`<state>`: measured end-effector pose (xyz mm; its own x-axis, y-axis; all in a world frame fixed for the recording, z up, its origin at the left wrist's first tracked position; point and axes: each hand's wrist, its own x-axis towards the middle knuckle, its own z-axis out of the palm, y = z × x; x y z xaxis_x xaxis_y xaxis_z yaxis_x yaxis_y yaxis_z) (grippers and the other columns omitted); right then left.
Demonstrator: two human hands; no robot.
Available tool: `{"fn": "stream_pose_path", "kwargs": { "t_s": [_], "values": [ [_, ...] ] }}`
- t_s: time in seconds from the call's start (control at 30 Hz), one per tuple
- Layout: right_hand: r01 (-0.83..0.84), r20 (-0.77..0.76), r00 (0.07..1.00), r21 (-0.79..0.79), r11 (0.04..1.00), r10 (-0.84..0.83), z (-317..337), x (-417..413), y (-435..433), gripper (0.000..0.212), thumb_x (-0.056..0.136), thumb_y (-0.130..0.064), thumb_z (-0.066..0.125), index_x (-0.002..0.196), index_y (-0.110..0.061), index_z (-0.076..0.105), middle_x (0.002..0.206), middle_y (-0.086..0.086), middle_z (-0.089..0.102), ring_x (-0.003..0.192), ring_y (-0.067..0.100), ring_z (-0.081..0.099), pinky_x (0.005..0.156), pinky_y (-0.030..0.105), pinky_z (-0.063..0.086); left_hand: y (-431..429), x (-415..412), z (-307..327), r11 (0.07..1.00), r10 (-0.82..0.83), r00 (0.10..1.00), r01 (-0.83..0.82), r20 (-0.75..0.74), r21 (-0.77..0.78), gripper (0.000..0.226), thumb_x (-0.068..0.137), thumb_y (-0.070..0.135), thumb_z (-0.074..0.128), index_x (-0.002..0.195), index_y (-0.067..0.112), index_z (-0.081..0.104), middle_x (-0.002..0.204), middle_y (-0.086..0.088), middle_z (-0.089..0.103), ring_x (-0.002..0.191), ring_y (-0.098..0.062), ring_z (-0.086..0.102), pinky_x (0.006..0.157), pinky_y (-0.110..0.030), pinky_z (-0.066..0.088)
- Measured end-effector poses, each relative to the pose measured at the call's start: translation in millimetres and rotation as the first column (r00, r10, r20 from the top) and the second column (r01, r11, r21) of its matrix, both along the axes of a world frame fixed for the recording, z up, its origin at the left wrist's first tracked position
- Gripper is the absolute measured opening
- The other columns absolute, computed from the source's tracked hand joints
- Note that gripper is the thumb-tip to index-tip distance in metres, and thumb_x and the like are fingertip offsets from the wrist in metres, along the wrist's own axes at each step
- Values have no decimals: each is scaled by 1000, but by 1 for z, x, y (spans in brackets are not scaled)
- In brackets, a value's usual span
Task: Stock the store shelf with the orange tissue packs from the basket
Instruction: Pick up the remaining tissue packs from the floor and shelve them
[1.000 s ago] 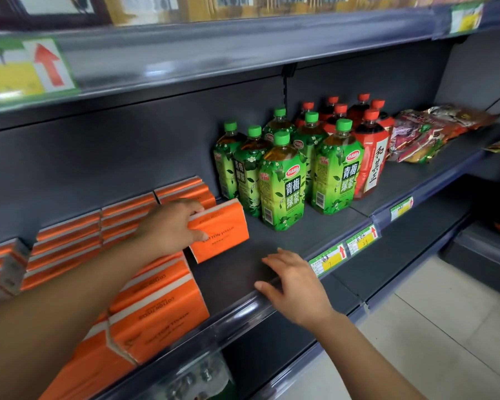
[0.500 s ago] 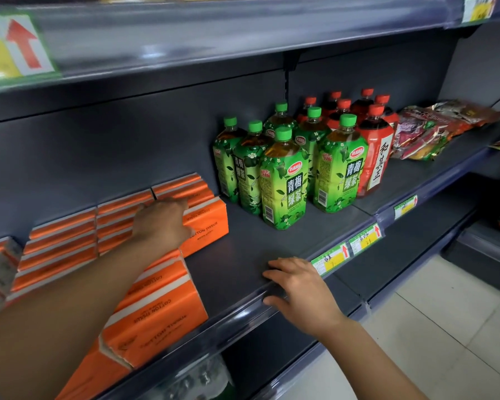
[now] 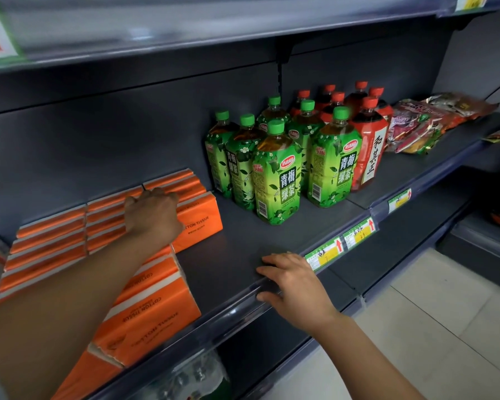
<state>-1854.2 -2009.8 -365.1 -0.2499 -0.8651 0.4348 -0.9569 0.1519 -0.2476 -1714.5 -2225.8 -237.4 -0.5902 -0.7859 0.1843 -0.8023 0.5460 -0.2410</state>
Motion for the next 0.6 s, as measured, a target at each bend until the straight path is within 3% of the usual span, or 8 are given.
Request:
{"fn": "stream_pose_path", "kwargs": {
  "t_s": [0.17, 0.33, 0.43, 0.6],
  "values": [
    [1, 6, 1000, -5, 1000, -1, -1, 1, 0, 48, 60, -38, 85, 103, -19, 74, 109, 2, 70, 100, 27, 66, 96, 46, 45, 14, -1, 4, 998, -56, 998, 55, -17, -35, 62, 77, 45, 68, 132, 25, 47, 130, -4, 48, 124, -24, 41, 99, -42, 31],
    [21, -12, 1000, 29, 999, -20, 1, 3, 3, 49, 60, -39, 83, 104, -18, 73, 108, 4, 68, 103, 29, 65, 99, 47, 43, 56, -12, 9, 959, -257, 966, 259, 34, -111, 50, 82, 42, 62, 127, 24, 50, 128, -2, 50, 124, -23, 41, 98, -40, 32],
    [124, -3, 992, 50, 991, -124, 3, 5, 13, 60, 51, -34, 91, 105, -16, 72, 108, 11, 68, 108, 34, 64, 94, 47, 48, 89, -18, 10, 932, -353, 935, 355, 40, -75, 41, 86, 43, 59, 122, 25, 53, 125, -1, 52, 123, -23, 43, 98, -37, 35],
    [267, 70, 960, 76, 961, -272, -5, 10, 54, 81, 47, -21, 93, 121, -11, 63, 128, 21, 59, 119, 39, 57, 89, 49, 52, 146, -20, -5, 894, -447, 893, 444, 52, 62, 35, 88, 39, 57, 118, 23, 55, 119, -2, 54, 118, -23, 47, 95, -37, 38]
  ]
}}
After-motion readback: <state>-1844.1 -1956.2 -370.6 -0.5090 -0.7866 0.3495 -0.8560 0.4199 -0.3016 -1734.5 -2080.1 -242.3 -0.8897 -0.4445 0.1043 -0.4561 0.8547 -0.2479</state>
